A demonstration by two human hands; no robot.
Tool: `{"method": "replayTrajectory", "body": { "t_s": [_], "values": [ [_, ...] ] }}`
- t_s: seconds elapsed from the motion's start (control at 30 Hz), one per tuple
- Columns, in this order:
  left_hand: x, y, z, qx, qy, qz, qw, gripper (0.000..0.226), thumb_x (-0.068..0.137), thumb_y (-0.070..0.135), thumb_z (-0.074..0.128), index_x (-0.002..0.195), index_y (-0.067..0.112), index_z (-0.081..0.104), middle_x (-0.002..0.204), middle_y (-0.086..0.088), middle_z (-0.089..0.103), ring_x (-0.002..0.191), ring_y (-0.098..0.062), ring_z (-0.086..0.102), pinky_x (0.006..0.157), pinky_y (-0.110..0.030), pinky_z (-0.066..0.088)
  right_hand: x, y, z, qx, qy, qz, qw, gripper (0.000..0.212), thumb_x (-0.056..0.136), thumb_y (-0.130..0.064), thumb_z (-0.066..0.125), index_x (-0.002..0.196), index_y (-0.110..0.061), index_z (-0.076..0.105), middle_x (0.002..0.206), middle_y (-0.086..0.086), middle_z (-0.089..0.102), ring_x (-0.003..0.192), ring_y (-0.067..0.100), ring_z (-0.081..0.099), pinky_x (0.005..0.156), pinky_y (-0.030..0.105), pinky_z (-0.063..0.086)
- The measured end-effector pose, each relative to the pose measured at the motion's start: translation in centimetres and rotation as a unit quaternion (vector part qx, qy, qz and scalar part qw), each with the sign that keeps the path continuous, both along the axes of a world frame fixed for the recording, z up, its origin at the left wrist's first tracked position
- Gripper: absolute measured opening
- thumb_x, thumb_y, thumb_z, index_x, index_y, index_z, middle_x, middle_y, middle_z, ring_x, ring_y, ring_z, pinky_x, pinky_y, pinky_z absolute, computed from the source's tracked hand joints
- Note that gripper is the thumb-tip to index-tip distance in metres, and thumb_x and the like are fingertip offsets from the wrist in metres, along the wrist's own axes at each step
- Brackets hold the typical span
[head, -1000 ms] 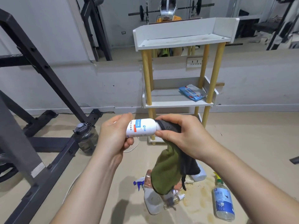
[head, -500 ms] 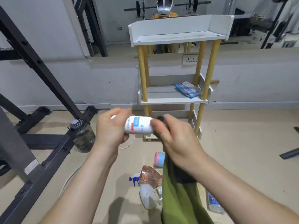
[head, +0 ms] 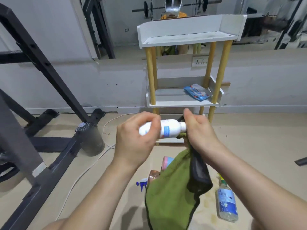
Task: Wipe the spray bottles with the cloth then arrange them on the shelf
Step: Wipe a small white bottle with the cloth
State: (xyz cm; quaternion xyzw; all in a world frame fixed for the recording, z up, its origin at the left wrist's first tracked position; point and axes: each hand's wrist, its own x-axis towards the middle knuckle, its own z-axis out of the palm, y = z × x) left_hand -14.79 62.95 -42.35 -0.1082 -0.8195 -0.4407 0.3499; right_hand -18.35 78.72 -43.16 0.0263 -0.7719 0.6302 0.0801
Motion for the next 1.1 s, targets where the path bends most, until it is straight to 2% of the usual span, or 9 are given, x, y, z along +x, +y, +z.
{"method": "replayTrajectory", "body": {
  "t_s": [0.1, 0.2, 0.33, 0.43, 0.53, 0.67, 0.8, 1.0, 1.1],
  "values": [
    [-0.3, -0.2, 0.9, 0.318, -0.305, -0.013, 0.897, 0.033, 0.094, 0.018, 0.052, 0.064, 0.011, 0.064, 0.052, -0.011, 0.057, 0.031, -0.016, 0.036, 0.035, -0.014, 0.023, 0.7, -0.4, -0.5, 0.221, 0.338, -0.038, 0.914, 0.046, 0.103, -0.040, 0.030, 0.063, -0.022, 0.042, 0.054, -0.007, 0.041, 0.051, 0.017, 0.038, 0.051, 0.036, 0.028],
    [0.1, 0.1, 0.9, 0.415, -0.417, -0.045, 0.807, 0.031, 0.093, 0.017, 0.048, 0.066, 0.009, 0.060, 0.051, -0.018, 0.054, 0.026, -0.012, 0.028, 0.033, -0.011, 0.014, 0.9, -0.6, -0.4, 0.267, 0.403, -0.052, 0.874, 0.047, 0.105, -0.037, 0.028, 0.067, -0.017, 0.048, 0.056, -0.003, 0.047, 0.051, 0.019, 0.041, 0.050, 0.032, 0.027],
    [0.6, 0.4, -0.4, 0.137, -0.131, 0.031, 0.981, 0.032, 0.091, 0.033, 0.059, 0.066, 0.015, 0.067, 0.058, 0.008, 0.059, 0.052, -0.009, 0.048, 0.047, -0.020, 0.036, 0.3, -0.6, -0.3, 0.126, 0.024, -0.001, 0.992, 0.052, 0.105, -0.036, 0.035, 0.060, -0.013, 0.048, 0.052, -0.003, 0.046, 0.053, 0.015, 0.042, 0.055, 0.032, 0.031],
    [0.2, -1.1, -0.5, -0.120, 0.073, -0.012, 0.990, 0.024, 0.089, 0.031, 0.058, 0.080, 0.017, 0.075, 0.073, 0.013, 0.063, 0.068, -0.004, 0.054, 0.064, -0.016, 0.041, 0.4, -0.1, 0.3, 0.005, -0.141, 0.051, 0.989, 0.049, 0.103, -0.039, 0.039, 0.068, -0.010, 0.057, 0.051, 0.004, 0.052, 0.042, 0.015, 0.044, 0.052, 0.028, 0.037],
    [-0.1, -2.4, 0.6, -0.020, -0.123, -0.105, 0.987, 0.017, 0.081, 0.041, 0.067, 0.090, 0.030, 0.075, 0.079, 0.009, 0.070, 0.069, -0.006, 0.061, 0.064, -0.020, 0.047, 0.7, 1.2, 1.2, -0.101, -0.178, 0.055, 0.977, 0.047, 0.101, -0.045, 0.045, 0.074, -0.012, 0.066, 0.057, 0.005, 0.060, 0.045, 0.016, 0.052, 0.056, 0.029, 0.043],
    [0.5, -3.1, 1.9, -0.056, -0.395, -0.232, 0.887, 0.028, 0.080, 0.039, 0.067, 0.107, 0.031, 0.070, 0.080, 0.000, 0.071, 0.064, -0.010, 0.056, 0.055, -0.021, 0.042, 1.1, 1.9, 1.5, -0.251, -0.213, 0.129, 0.935, 0.039, 0.099, -0.031, 0.052, 0.108, 0.003, 0.069, 0.087, 0.024, 0.064, 0.069, 0.029, 0.061, 0.064, 0.035, 0.055],
    [0.8, -2.9, 1.3, -0.158, -0.348, -0.180, 0.906, 0.031, 0.085, 0.037, 0.073, 0.114, 0.039, 0.062, 0.084, 0.017, 0.063, 0.071, -0.004, 0.055, 0.061, -0.021, 0.043, 1.2, 2.8, 1.5, -0.186, -0.176, 0.251, 0.933, 0.032, 0.094, -0.015, 0.058, 0.119, 0.003, 0.066, 0.123, 0.037, 0.058, 0.099, 0.035, 0.055, 0.100, 0.054, 0.042],
    [1.8, -0.8, -0.4, -0.414, -0.114, -0.032, 0.902, 0.043, 0.078, 0.043, 0.062, 0.116, 0.040, 0.042, 0.093, 0.008, 0.061, 0.080, -0.027, 0.058, 0.064, -0.039, 0.049, 0.5, 1.5, -0.4, -0.012, -0.048, 0.063, 0.997, 0.041, 0.103, -0.026, 0.050, 0.070, -0.002, 0.059, 0.059, 0.010, 0.049, 0.055, 0.019, 0.045, 0.060, 0.032, 0.035],
    [2.2, -0.3, -0.2, -0.310, -0.164, -0.043, 0.935, 0.039, 0.079, 0.052, 0.065, 0.113, 0.043, 0.050, 0.085, 0.010, 0.064, 0.073, -0.020, 0.058, 0.062, -0.032, 0.049, 0.5, 1.2, -0.3, -0.056, -0.049, 0.047, 0.996, 0.041, 0.103, -0.029, 0.050, 0.070, -0.007, 0.061, 0.059, 0.009, 0.049, 0.057, 0.020, 0.044, 0.059, 0.032, 0.033]
  ]
}}
